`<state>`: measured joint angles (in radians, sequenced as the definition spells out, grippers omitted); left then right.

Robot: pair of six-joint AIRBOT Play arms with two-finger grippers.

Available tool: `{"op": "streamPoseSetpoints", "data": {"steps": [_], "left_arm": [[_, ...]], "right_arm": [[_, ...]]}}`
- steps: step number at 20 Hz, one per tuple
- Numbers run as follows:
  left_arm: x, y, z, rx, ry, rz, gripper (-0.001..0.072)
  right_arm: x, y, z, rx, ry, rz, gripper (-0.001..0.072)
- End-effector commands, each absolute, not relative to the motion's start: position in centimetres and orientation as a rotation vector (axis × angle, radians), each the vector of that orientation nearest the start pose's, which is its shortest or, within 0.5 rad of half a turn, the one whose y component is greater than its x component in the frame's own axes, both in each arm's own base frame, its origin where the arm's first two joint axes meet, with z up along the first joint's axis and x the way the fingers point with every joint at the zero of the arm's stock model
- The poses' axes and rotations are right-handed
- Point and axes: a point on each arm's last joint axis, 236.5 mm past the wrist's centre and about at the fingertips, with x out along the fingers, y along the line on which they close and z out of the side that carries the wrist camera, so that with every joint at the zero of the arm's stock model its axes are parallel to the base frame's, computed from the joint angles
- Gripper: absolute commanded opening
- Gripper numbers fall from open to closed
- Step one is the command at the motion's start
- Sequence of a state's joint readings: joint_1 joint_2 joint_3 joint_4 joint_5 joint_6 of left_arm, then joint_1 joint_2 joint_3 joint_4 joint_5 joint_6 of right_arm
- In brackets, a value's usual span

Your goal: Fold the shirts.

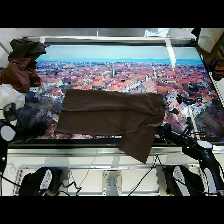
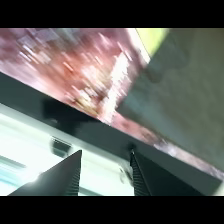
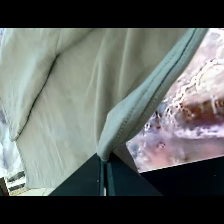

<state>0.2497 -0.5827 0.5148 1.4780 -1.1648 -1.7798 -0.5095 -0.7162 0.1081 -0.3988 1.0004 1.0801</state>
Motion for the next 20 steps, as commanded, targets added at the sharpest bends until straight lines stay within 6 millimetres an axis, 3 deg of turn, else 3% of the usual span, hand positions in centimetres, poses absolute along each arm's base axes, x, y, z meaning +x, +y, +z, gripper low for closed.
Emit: {"op": "streamPoseSetpoints", "data": {"steps": [1, 2, 5, 6, 7, 14, 17, 20], "left_arm": [[21.2, 1.1, -4.7, -0.525, 1.238, 0.239, 0.0351], [21.7, 1.3, -5.0, -0.529, 1.232, 0.244, 0.0351], [23.1, 1.8, -5.2, -0.533, 1.189, 0.255, 0.0351], [23.4, 1.9, -5.1, -0.532, 1.179, 0.255, 0.0351], [23.4, 2.0, -5.1, -0.532, 1.176, 0.256, 0.0351], [23.4, 1.9, -5.1, -0.521, 1.178, 0.247, 0.0351], [23.6, 1.5, -5.0, -0.525, 1.174, 0.224, 0.0351], [23.7, 1.3, -5.0, -0.533, 1.172, 0.219, 0.0351]], "right_arm": [[23.4, 7.9, -6.4, 1.092, 1.022, 0.174, 0.0029], [22.6, 8.5, -6.6, 1.085, 1.062, 0.197, 0.0049], [18.2, 10.7, -7.4, 1.086, 1.277, 0.258, 0.0295], [16.7, 10.6, -8.1, 1.065, 1.353, 0.237, 0.0327], [15.7, 10.0, -9.1, 1.03, 1.403, 0.195, 0.0328], [16.8, 5.8, -11.9, 0.987, 1.354, -0.066, 0.0344], [17.1, 5.3, -12.3, 0.98, 1.334, -0.09, 0.0345], [16.9, 6.2, -12.3, 1.025, 1.334, -0.069, 0.0345]]}}
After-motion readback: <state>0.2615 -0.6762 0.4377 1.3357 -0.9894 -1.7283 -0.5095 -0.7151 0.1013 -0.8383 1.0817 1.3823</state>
